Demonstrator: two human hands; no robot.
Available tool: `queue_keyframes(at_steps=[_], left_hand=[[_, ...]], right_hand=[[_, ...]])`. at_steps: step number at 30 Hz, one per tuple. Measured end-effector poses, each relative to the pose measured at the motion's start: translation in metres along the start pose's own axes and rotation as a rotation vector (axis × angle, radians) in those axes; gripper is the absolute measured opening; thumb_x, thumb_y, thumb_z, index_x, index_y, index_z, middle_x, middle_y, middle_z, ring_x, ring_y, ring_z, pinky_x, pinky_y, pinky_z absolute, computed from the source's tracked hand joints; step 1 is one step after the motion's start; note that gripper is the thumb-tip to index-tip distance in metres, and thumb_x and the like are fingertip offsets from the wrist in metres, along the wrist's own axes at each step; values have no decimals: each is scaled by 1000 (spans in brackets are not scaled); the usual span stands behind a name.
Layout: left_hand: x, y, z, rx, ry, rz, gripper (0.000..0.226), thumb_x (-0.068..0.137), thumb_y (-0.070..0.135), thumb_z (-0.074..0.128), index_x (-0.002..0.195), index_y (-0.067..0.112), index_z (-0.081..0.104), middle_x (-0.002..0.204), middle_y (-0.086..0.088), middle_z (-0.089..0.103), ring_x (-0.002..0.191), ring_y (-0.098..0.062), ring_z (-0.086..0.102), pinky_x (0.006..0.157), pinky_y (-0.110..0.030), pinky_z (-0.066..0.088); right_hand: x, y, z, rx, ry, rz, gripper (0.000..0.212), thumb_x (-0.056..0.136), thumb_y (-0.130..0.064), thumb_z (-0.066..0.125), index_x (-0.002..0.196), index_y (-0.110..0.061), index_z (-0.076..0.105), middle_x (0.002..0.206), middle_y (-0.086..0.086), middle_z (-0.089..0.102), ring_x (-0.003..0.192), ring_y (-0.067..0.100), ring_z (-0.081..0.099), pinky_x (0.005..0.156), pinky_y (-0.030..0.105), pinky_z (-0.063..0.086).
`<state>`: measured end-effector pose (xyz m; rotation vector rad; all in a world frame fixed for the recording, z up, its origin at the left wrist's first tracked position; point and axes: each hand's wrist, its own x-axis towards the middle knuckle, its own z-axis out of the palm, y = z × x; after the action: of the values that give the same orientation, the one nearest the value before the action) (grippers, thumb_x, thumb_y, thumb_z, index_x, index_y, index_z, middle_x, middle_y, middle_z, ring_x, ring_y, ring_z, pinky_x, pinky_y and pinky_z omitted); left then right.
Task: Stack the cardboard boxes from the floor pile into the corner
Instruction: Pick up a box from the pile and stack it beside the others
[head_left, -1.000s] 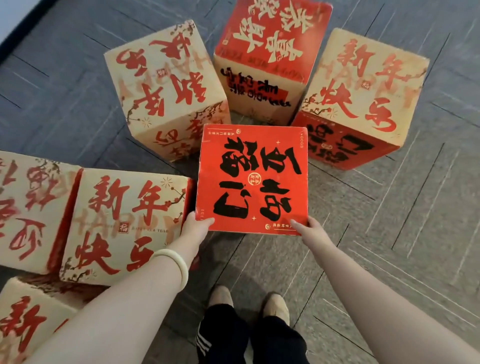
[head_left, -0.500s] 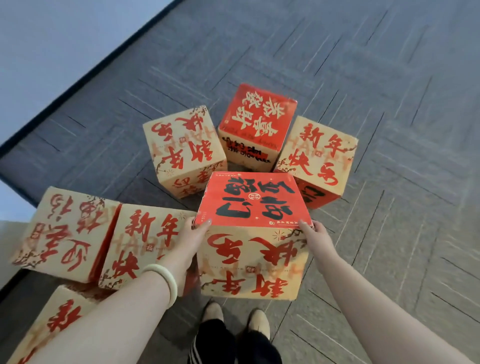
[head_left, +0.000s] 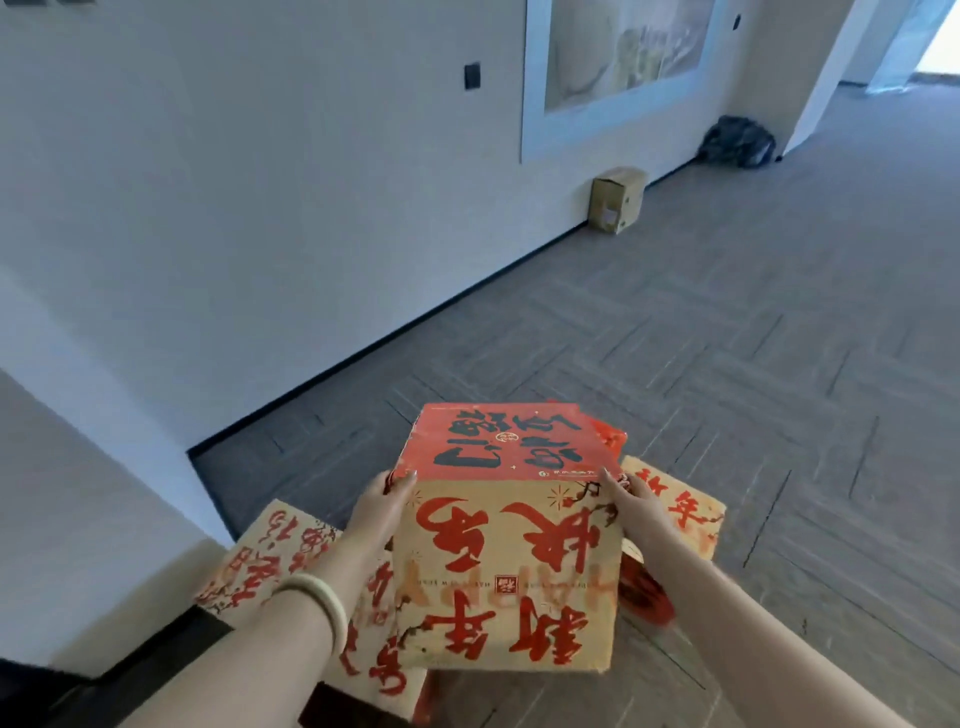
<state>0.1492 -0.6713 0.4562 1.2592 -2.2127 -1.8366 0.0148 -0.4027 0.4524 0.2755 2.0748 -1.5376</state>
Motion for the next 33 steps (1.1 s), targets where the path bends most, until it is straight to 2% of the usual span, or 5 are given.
queue_keyframes(at_steps=[9,13,20,28,33], left_hand=[[-158,33,-93,-252,306,58,26,91,50,48,96,29,61,100,-3,69,93,-23,64,89,-42,51],[-236,17,-155,-328,464,106,32,92,51,44,109,28,59,105,0,66,96,-16,61,70,-29,48],[-392,-39,-284,-350,764,108,39,91,58,41,113,33,60,106,3,65,102,-19,58,85,-35,44],[-626,-195,-419,-459,1062,-37,32,89,52,48,100,28,67,93,-2,71,93,-24,64,90,-41,49],[-775,-287,-486,-514,1327,-131,35,90,47,52,109,20,63,102,-8,68,96,-29,63,92,-43,49]], right_hand=[[-100,-91,40,-110,-305,-280,50,84,-53,59,117,-16,55,94,7,72,77,20,71,59,28,55],[-171,-116,91,-174,-468,-386,40,83,-53,60,105,-19,61,91,10,74,88,31,70,83,47,56],[-326,-125,208,-269,-742,-510,32,84,-46,63,92,-16,64,87,10,73,86,30,70,87,48,54],[-572,-38,363,-395,-1046,-601,16,94,-39,51,90,-24,56,85,5,69,74,18,66,56,26,48],[-731,39,451,-517,-1233,-629,36,92,-46,50,92,-12,60,92,14,73,83,28,71,74,37,58]])
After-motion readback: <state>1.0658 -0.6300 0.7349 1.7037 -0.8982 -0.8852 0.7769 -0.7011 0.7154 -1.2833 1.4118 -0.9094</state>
